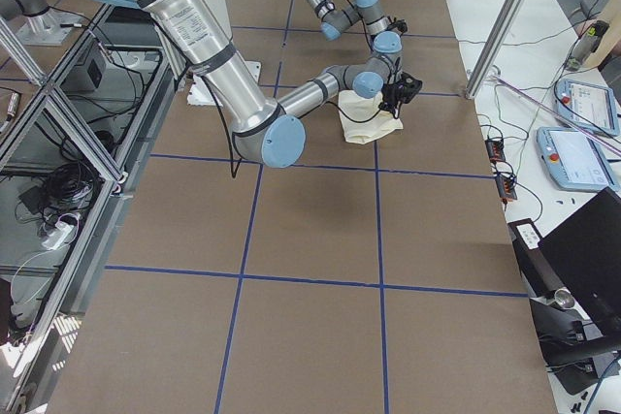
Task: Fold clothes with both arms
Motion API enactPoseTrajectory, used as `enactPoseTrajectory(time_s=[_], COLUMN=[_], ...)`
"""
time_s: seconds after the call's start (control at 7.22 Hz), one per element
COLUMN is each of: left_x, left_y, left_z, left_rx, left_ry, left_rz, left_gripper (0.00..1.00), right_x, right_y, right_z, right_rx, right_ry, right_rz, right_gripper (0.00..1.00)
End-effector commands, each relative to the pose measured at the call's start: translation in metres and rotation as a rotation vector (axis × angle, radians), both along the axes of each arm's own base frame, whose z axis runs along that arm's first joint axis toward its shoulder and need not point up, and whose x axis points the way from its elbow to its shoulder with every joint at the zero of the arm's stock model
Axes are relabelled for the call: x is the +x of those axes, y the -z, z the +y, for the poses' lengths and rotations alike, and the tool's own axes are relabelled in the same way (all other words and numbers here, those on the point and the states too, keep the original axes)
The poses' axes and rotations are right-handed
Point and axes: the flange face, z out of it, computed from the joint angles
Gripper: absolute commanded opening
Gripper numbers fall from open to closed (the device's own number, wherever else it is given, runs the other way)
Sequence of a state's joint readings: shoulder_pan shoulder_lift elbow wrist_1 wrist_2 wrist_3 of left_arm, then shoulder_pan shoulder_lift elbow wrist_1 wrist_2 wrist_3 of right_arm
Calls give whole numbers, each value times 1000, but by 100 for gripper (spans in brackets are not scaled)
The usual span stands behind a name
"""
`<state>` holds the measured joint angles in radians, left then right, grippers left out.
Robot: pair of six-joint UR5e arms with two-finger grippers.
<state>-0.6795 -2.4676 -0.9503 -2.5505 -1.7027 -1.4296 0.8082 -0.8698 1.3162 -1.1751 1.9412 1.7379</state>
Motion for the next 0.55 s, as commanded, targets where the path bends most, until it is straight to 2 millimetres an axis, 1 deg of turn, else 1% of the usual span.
enactPoseTrajectory(time_s=[0.0, 0.14, 0.42], left_x=[12, 13, 22], left_y=[3, 5, 2], left_z=[-3, -3, 0], left_rx=[12, 13, 14], left_ry=[-7, -8, -16], left_rz=[13, 14, 15], left_gripper=[53, 53, 53], right_x=[0, 0, 1], right_y=[1, 1, 1], right_z=[0, 0, -1], right_rx=[1, 1, 1], right_ry=[0, 0, -1], right_rz=[-1, -1, -1], right_gripper=[0, 0, 0])
